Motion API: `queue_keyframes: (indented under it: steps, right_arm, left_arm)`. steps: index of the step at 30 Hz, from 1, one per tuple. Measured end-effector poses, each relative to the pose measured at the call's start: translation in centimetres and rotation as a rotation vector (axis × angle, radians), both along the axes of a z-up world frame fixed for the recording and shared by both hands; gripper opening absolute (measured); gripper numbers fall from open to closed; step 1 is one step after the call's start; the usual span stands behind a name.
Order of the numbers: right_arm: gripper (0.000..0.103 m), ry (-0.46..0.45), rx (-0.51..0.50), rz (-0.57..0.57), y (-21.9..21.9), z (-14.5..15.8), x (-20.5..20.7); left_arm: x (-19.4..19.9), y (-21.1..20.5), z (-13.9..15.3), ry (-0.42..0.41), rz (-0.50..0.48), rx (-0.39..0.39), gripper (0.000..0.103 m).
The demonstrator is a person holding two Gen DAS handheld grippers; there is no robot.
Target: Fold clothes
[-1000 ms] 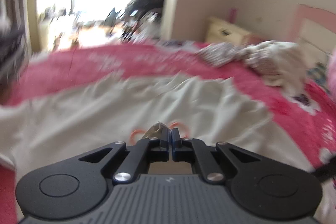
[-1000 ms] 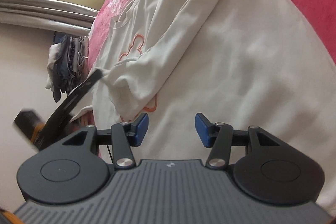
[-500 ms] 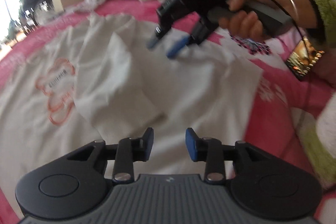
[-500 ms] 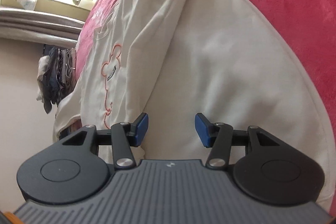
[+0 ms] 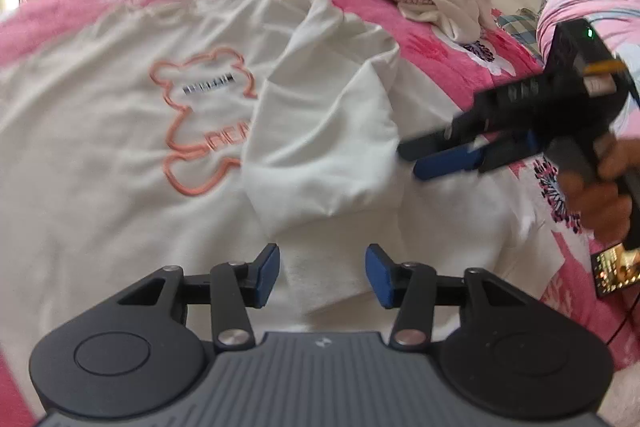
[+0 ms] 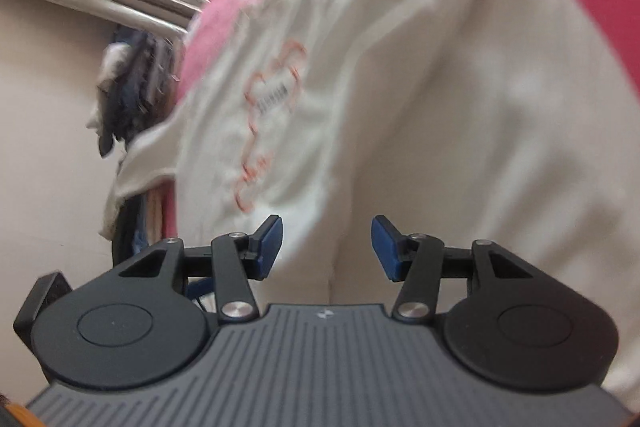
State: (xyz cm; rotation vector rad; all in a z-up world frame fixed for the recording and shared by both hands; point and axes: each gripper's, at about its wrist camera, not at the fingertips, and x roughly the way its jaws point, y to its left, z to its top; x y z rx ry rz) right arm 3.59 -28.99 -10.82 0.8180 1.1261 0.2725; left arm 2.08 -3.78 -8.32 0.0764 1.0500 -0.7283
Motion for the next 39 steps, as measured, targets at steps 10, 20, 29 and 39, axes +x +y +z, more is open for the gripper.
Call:
queue_keyframes:
  steps: [10,20,29,39]
  right_arm:
    - [0.007,-0.051,0.164,0.041,1.3,-0.5,0.1]
    - [0.015,0.049,0.176,0.103,4.6,-3.3,-0.1]
    - [0.029,-0.277,-0.162,0.006,-2.9,4.3,-1.2]
    - [0.029,-0.446,-0.797,0.045,-6.5,1.9,6.4]
  left_arm:
    - [1.8,2.4,2.3,0.035,0.134,-0.148,0.0]
    - [4.8,6.2,2.6,0.066,0.233,-0.078,0.01]
    - [9.0,-1.2,6.1,-0.192,0.074,0.096,0.053]
    - [15.3,-20.2,4.1,-0.479,-0.155,0.366,0.054]
